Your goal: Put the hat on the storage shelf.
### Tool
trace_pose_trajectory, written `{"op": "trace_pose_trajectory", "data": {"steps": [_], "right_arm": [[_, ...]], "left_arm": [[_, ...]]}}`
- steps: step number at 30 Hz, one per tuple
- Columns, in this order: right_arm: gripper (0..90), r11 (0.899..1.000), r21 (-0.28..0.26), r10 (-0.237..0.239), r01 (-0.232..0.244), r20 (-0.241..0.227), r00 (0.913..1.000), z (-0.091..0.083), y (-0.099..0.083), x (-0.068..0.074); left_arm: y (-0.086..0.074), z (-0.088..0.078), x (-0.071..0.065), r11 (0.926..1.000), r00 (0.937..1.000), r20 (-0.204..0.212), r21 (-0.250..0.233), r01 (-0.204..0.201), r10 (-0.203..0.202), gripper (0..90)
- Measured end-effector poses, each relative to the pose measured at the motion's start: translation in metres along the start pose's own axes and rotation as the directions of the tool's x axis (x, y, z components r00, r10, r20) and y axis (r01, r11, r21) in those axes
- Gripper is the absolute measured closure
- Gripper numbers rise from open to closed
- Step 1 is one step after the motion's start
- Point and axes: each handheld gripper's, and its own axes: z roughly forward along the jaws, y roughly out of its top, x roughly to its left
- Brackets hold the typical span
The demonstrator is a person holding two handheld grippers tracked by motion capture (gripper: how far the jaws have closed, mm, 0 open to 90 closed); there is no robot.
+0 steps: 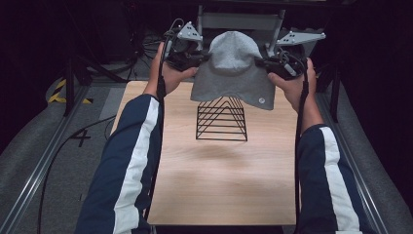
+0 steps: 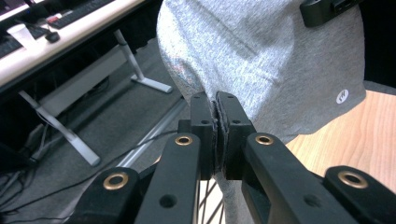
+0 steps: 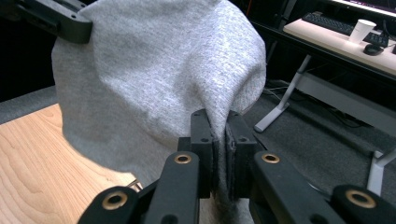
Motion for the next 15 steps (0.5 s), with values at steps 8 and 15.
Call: {"op": "trace_pose_trajectory", "data": {"steps": [8, 15], "right_arm": [[84.2, 1.0, 0.005, -0.003, 0.003, -0.016, 0.9999, 0.003, -0.01, 0.005], [84.2, 1.0, 0.003, -0.005, 0.005, -0.047, 0.9989, -0.003, -0.019, 0.007]], "left_arm": [[-0.015, 0.0, -0.003, 0.9996, 0.9995, 0.019, -0.015, 0.025, -0.025, 86.6], [-0.024, -0.007, -0.007, 0.9998, 0.9992, 0.036, -0.01, 0.017, -0.017, 86.6]]}}
